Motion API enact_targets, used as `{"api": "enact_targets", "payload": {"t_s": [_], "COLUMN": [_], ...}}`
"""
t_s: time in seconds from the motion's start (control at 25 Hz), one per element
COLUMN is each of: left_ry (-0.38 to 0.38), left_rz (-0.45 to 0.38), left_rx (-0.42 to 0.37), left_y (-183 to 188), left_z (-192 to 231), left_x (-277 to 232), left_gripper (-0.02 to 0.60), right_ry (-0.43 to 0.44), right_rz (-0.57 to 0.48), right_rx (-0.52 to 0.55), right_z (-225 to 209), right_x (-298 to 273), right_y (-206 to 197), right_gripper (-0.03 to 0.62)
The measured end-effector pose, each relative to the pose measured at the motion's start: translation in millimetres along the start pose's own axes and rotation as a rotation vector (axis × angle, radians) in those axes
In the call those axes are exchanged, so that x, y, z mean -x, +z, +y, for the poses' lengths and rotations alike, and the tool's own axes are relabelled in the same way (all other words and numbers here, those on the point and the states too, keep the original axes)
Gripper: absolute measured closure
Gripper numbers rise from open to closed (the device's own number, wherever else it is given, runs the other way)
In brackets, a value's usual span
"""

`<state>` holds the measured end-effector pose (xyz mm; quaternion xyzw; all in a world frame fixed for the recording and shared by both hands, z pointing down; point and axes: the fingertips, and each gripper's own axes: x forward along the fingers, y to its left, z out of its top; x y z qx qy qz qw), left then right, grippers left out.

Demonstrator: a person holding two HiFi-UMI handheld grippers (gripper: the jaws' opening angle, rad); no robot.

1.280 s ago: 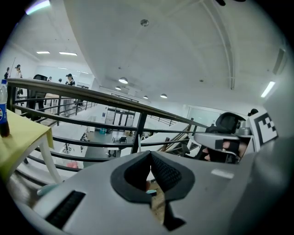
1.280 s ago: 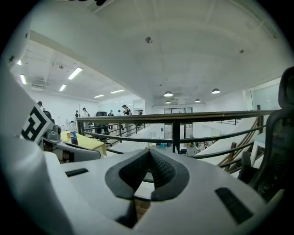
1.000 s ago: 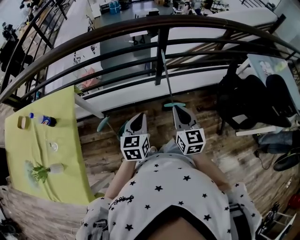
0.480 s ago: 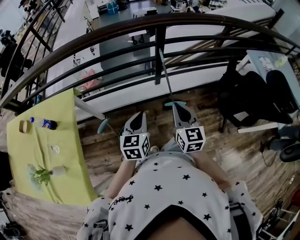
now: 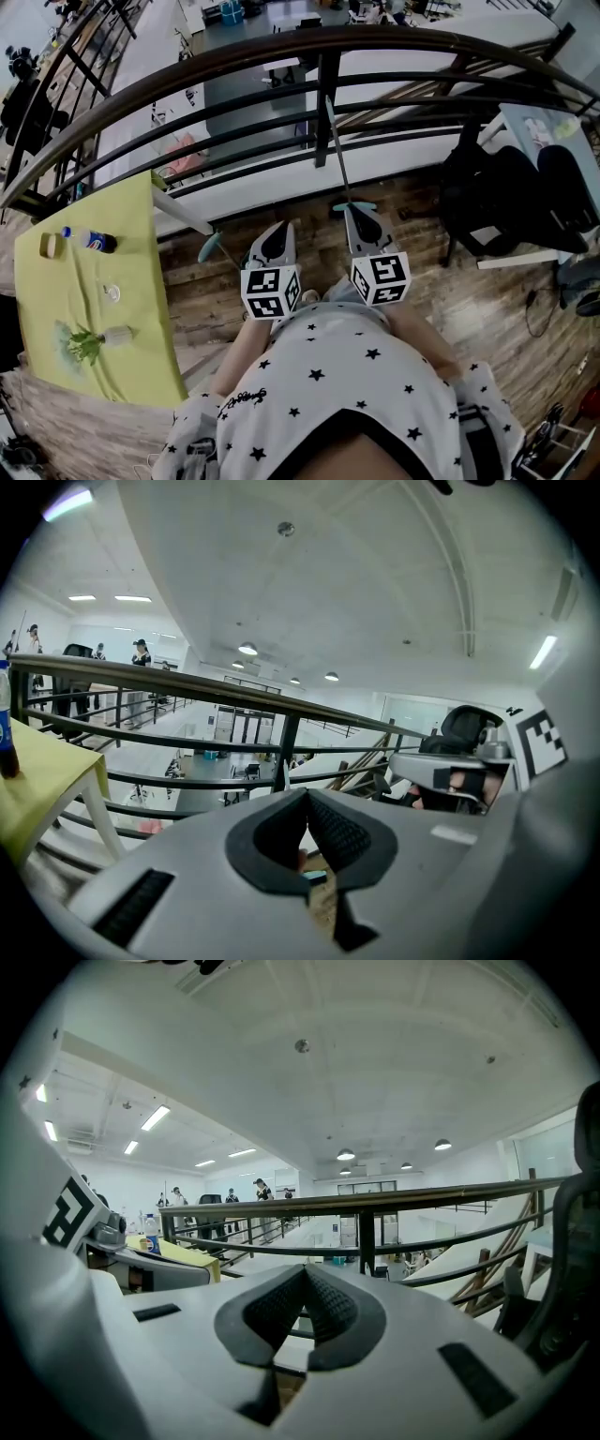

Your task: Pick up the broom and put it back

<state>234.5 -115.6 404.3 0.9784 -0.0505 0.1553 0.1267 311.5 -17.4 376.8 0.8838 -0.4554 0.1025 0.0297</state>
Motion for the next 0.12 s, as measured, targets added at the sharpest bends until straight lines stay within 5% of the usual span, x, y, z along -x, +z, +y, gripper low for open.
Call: {"api": "enact_targets", "payload": {"t_s": [0.12], "left_ry": [0.002], "left_rz": [-0.004], "left_rx": [0.003], "left_y": [1.8], "left_z": [3.5], "left_x": [2.4], "left_gripper": [0.57], "right_ry": [0.007], "right_rz": [-0.005], "right_rx": [0.002], "right_z": [4.6], "right_x": [-1.9], "right_y": [2.3], "right_gripper": [0.602]}}
